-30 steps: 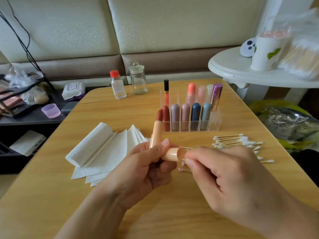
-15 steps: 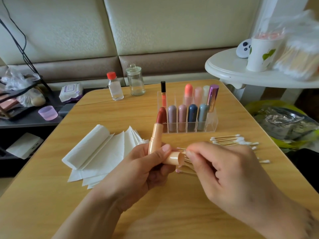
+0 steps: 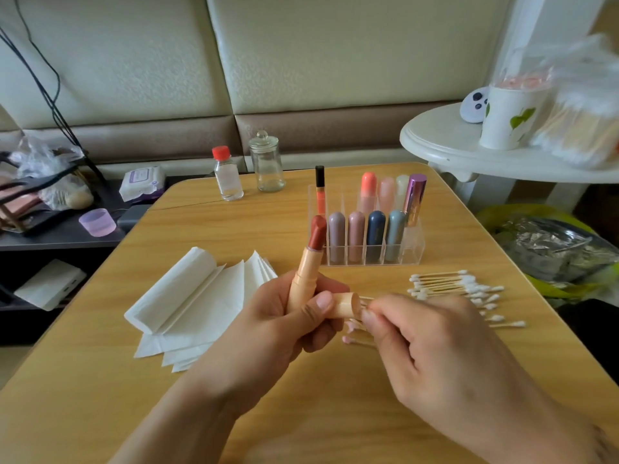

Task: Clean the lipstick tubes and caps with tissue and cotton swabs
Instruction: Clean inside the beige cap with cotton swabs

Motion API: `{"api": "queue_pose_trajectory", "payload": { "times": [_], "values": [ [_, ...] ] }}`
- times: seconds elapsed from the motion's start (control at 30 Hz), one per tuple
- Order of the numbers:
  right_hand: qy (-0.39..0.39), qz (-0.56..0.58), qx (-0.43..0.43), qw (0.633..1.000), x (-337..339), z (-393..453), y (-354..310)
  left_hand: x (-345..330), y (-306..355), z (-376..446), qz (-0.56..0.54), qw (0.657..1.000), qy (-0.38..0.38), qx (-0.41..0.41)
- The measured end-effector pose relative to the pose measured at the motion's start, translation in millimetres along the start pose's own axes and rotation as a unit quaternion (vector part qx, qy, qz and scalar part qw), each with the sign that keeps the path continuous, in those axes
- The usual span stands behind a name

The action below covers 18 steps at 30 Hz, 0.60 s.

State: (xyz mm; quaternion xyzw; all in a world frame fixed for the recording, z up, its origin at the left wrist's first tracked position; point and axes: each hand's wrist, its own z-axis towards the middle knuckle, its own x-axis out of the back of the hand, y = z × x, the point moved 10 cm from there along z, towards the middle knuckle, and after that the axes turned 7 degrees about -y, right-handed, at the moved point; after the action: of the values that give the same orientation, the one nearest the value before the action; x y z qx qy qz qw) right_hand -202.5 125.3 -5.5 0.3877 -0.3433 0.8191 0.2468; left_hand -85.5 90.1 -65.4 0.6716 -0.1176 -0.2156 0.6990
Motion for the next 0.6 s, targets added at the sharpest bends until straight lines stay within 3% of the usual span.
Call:
{"api": "queue_pose_trajectory", "payload": {
  "times": [0.07, 0.2, 0.37, 0.5, 0.6],
  "values": [
    [-0.021, 0.035, 0.005, 0.999, -6.2, -0.4, 2.1, 1.1, 0.1, 0.1, 0.022, 1.000, 0.006, 0.000],
    [0.026, 0.048, -0.016, 0.998, 3.3, 5.3, 9.8, -2.4, 6.2, 1.5, 0.115, 0.993, 0.011, -0.023],
    [-0.010, 0.063, -0.006, 0.998, -7.0, 3.0, 5.8, 2.2, 9.8, 0.2, 0.090, 0.995, 0.028, -0.025],
    [0.029, 0.077, -0.012, 0.997, -0.4, 7.6, 8.7, -0.3, 9.7, 0.0, 0.099, 0.995, 0.016, -0.012],
    [0.014, 0.059, -0.022, 0.998, -3.1, 7.2, 9.3, 2.1, 8.2, 0.5, 0.081, 0.996, 0.026, -0.002]
  ]
}}
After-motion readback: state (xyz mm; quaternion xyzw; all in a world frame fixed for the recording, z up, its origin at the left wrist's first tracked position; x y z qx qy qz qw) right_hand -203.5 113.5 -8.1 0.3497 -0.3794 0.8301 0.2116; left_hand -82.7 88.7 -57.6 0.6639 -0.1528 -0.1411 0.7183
